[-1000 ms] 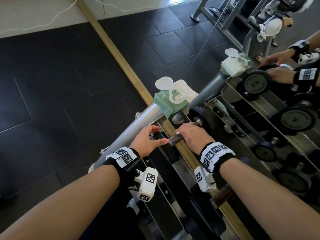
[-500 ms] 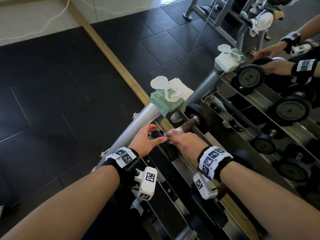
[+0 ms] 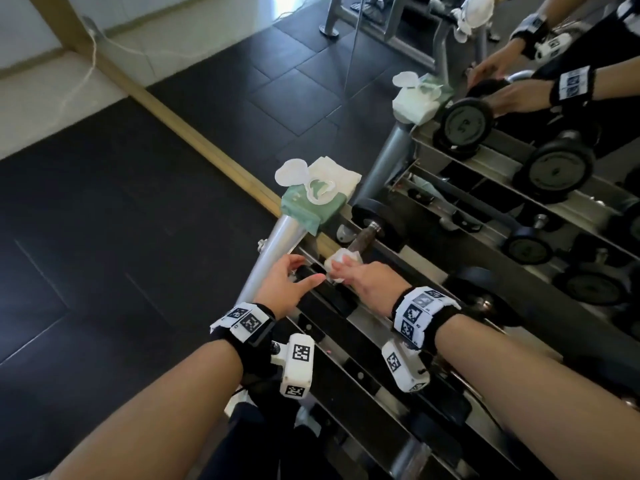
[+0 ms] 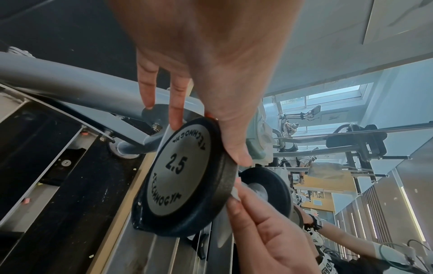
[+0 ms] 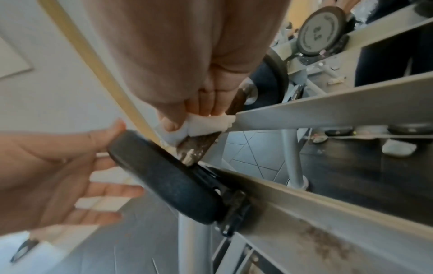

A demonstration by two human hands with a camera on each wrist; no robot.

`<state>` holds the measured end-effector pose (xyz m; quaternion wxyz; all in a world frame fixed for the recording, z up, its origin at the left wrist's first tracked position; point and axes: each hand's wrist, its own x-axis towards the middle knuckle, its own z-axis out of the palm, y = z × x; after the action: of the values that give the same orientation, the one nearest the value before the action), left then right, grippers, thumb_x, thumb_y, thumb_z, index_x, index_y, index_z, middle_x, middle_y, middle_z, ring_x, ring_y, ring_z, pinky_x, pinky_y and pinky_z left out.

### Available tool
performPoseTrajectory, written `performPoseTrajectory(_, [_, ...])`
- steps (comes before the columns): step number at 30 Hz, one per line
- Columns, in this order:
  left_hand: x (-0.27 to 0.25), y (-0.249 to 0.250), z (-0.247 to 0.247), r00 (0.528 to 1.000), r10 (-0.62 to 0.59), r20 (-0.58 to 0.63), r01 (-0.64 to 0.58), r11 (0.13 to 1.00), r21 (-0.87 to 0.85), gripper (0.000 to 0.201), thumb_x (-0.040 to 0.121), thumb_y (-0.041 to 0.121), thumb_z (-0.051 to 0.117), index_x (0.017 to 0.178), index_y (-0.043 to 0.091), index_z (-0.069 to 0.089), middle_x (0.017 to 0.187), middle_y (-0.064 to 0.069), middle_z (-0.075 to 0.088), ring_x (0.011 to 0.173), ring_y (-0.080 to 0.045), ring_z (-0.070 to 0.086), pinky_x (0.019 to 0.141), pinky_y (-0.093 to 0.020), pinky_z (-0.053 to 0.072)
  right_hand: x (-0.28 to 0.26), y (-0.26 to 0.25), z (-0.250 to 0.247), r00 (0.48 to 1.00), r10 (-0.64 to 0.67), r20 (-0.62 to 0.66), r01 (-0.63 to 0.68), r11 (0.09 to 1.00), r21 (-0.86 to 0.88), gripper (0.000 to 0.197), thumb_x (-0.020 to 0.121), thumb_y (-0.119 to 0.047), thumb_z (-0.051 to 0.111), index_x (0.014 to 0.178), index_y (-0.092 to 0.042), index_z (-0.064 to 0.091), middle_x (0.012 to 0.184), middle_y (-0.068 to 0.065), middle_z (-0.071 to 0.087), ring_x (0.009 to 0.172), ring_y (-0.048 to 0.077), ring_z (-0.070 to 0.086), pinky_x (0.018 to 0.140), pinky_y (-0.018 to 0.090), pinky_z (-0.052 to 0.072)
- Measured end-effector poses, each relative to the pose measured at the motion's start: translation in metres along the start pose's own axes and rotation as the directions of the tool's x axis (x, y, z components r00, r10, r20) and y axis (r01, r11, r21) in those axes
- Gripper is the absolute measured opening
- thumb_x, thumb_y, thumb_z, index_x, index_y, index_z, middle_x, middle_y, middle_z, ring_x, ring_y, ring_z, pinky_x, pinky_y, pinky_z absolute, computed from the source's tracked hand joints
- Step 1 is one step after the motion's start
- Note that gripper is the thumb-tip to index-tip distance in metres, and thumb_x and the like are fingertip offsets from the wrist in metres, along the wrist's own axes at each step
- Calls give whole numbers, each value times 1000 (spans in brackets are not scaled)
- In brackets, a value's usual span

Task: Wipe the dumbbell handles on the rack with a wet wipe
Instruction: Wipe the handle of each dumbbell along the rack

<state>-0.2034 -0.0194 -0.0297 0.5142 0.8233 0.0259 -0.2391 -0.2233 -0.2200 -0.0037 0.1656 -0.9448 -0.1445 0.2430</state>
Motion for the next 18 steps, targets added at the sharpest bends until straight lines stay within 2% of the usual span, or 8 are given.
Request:
performPoseTrajectory(2, [0,5,-2,1000,2,24,-3,999,40,59,87,31,72,137,10,47,141,-3,51,132,-15,46,112,-30,34,-6,1,0,992,93,-87,-74,976,204,39,103,-11,41,137,-18,58,137,11,59,124,28,56,107,36,40])
performPoseTrajectory(3, [0,7,-3,999,-1,39,-1,999,53,59,88,30,71,137,9,46,141,-5,51,133,-16,45,111,-28,33,-12,2,0,970,185,-157,-117,923,368,35,104,-15,44,132,-18,63,129,7,65,120,24,60,105,32,42])
performPoseTrajectory(5, [2,11,-4,998,-10,67,5,997,73,58,88,30,71,137,9,46,141,-5,51,132,-16,45,106,-24,32,-23,8,2,874,383,-298,-119,765,632,30,103,-18,48,125,-17,68,121,1,70,116,17,62,106,26,41])
performPoseTrajectory(6, [3,11,-4,997,-12,77,6,996,85,58,88,31,71,137,10,46,140,-5,52,131,-16,46,103,-22,32,-27,12,4,811,468,-352,-115,717,688,29,103,-17,48,122,-16,69,120,1,71,115,16,62,106,26,41])
performPoseTrajectory(9, [6,10,-7,996,-22,92,12,994,112,57,87,33,71,135,12,47,138,-3,53,128,-14,47,100,-21,33,-32,17,17,656,635,-407,-140,632,762,29,103,-20,48,121,-15,70,118,5,71,112,21,63,103,31,45])
performPoseTrajectory(13, [10,4,-7,996,-33,85,22,991,134,55,86,38,73,131,17,51,131,3,54,121,-10,49,106,-26,37,-18,19,29,499,802,-328,-120,439,890,32,103,-27,47,127,-19,67,123,4,69,114,20,60,92,17,37])
performPoseTrajectory(15, [12,1,-8,996,-32,85,17,985,170,54,85,42,72,130,19,53,124,8,54,116,-6,49,101,-20,34,-8,19,31,440,842,-313,-101,393,914,33,103,-29,47,128,-18,67,124,5,68,114,19,59,89,16,34])
performPoseTrajectory(18, [18,-3,-10,996,-23,91,6,983,182,54,83,43,74,128,20,54,124,9,55,115,-6,51,99,-21,36,7,16,36,396,841,-368,-71,428,901,32,103,-29,48,125,-16,68,121,6,69,112,22,61,90,19,34])
